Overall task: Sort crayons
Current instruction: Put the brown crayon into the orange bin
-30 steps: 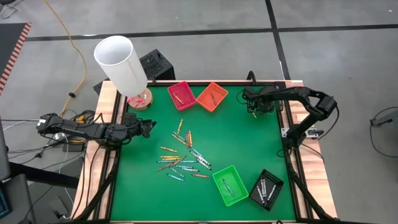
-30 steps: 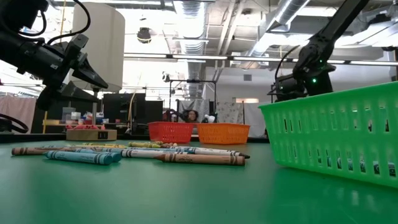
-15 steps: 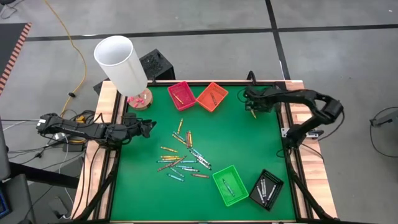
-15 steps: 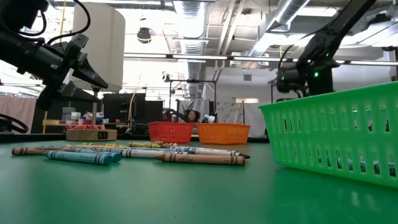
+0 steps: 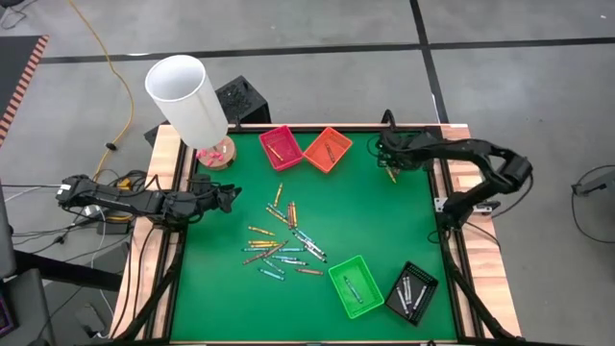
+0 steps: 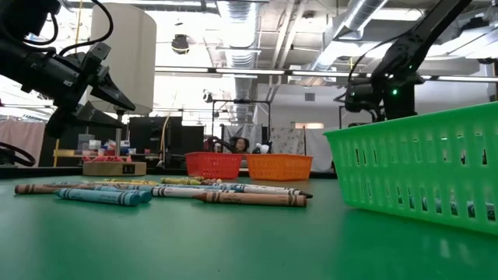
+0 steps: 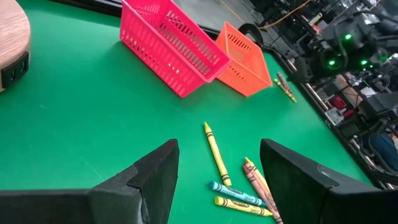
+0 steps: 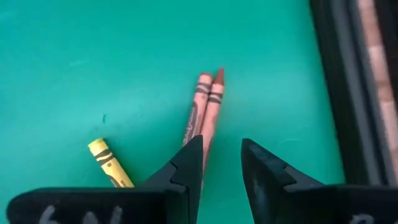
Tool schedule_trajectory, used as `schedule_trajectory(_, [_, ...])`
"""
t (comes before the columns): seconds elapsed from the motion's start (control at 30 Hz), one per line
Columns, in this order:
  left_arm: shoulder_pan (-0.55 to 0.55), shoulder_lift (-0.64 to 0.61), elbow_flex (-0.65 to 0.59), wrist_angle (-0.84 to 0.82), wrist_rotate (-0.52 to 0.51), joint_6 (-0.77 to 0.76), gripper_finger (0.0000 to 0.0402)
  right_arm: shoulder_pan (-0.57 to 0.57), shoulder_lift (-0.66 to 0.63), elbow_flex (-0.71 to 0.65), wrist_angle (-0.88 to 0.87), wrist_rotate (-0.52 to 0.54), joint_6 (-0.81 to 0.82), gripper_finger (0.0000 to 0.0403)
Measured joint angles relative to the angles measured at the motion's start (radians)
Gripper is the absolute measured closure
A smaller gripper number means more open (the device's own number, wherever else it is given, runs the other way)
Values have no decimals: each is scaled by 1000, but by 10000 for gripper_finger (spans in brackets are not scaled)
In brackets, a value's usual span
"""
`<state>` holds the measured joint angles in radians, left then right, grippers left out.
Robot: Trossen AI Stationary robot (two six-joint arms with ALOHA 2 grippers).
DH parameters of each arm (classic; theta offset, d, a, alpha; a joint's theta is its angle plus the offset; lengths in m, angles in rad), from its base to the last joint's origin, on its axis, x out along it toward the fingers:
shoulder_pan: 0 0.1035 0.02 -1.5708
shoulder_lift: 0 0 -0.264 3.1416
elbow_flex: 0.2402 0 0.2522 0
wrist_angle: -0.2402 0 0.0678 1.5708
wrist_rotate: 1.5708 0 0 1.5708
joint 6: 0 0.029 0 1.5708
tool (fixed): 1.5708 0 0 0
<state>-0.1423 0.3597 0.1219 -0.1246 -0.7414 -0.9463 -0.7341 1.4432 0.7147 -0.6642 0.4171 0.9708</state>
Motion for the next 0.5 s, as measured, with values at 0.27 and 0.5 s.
schedule_trajectory(0.27, [0, 0, 0, 1, 1, -8, 186, 2, 90, 4, 43, 7, -2, 285])
schedule_trajectory(0.5, [0, 0, 0, 1, 1, -8, 186, -4, 91, 3, 42, -16, 15, 296])
